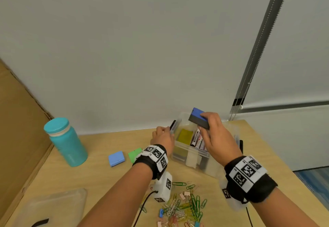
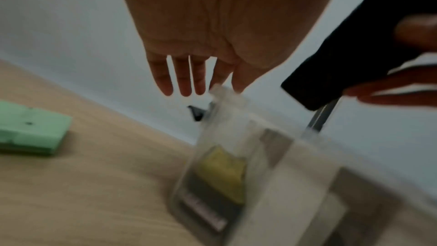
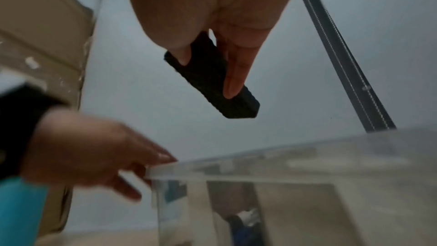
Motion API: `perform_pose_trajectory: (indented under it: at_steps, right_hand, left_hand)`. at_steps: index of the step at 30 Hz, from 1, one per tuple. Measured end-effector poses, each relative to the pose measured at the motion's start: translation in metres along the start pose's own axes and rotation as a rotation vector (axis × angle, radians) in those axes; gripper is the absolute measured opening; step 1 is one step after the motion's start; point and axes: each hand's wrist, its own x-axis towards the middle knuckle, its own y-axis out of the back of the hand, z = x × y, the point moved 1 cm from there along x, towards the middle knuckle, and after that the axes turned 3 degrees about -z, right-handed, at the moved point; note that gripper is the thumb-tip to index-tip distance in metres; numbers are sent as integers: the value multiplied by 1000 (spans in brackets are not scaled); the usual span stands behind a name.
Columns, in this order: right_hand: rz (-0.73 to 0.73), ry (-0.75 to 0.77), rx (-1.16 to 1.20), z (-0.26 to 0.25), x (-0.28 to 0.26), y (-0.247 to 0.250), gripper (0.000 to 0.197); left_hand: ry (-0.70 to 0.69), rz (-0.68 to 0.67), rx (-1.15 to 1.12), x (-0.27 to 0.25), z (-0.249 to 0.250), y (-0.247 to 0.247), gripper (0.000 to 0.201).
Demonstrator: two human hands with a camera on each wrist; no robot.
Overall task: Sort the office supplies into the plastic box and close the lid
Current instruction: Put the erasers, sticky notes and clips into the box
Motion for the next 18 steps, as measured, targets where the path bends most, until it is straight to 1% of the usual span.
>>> perform_pose_trajectory:
  at_steps: [1, 3, 6, 8, 10, 13, 14, 18]
  right_hand:
    - [-16, -30, 48, -1, 4, 0, 30]
    - [-104, -41, 45, -5, 13, -6, 28]
    - [-258, 2, -155, -4, 27, -23, 30]
    - [-371, -10, -292, -2, 35, -35, 30]
    - [-478, -33, -367, -4, 41, -47, 29]
    - [-560, -46, -441, -10, 49, -61, 27]
    - [-600, -35, -472, -10, 51, -64, 27]
    - [-867, 84, -680, -14, 53, -65, 36]
  left_hand:
    - [14, -6, 5, 1, -4, -3, 43]
    - [9, -17, -94, 3, -9, -8, 42]
    - [13, 14, -224, 1, -12, -12, 38]
    - [6, 41, -270, -6, -14, -15, 34]
    - [-13, 55, -312, -15, -16, -17, 32]
    - [-23, 62, -353, -26, -23, -21, 32]
    - [-20, 64, -359, -29, -25, -23, 31]
    - [-15, 65, -381, -33, -30, -25, 29]
